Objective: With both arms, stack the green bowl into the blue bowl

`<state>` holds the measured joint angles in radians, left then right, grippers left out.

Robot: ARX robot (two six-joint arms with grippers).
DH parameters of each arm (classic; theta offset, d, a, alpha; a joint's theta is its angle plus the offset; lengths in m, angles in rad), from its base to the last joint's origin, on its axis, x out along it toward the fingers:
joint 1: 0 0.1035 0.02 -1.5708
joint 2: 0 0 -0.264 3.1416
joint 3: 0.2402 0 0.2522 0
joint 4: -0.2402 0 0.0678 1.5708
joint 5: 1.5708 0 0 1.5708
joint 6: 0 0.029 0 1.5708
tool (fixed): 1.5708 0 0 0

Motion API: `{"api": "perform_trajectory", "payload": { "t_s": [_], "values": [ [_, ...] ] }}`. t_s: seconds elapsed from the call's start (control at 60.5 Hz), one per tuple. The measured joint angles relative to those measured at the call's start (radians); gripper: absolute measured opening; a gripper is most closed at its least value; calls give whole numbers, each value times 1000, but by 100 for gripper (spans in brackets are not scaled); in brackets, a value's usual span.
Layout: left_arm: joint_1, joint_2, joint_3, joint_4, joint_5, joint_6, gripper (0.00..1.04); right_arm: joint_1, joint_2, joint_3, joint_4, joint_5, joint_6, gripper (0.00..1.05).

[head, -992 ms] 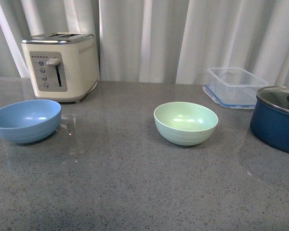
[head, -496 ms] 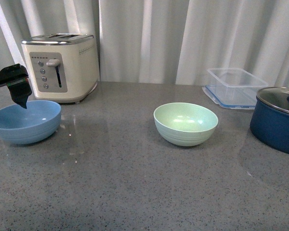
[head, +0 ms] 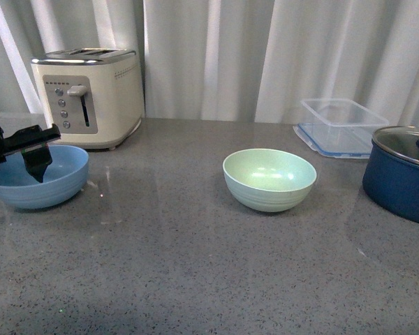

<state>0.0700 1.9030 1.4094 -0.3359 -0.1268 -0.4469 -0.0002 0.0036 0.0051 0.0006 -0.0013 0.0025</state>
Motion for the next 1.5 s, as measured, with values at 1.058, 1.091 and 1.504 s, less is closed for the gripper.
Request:
{"api": "perform_trajectory", "payload": {
  "t_s": [1.058, 1.091, 1.504],
  "values": [
    [-247, -121, 75, -32, 33, -8, 4, 0, 0, 0, 0, 0, 0, 95],
    [-256, -108, 77, -32, 32, -9, 4, 0, 0, 0, 0, 0, 0, 95],
    [-283, 46, 128, -37, 16, -46, 4, 0, 0, 0, 0, 0, 0, 95]
  ]
}}
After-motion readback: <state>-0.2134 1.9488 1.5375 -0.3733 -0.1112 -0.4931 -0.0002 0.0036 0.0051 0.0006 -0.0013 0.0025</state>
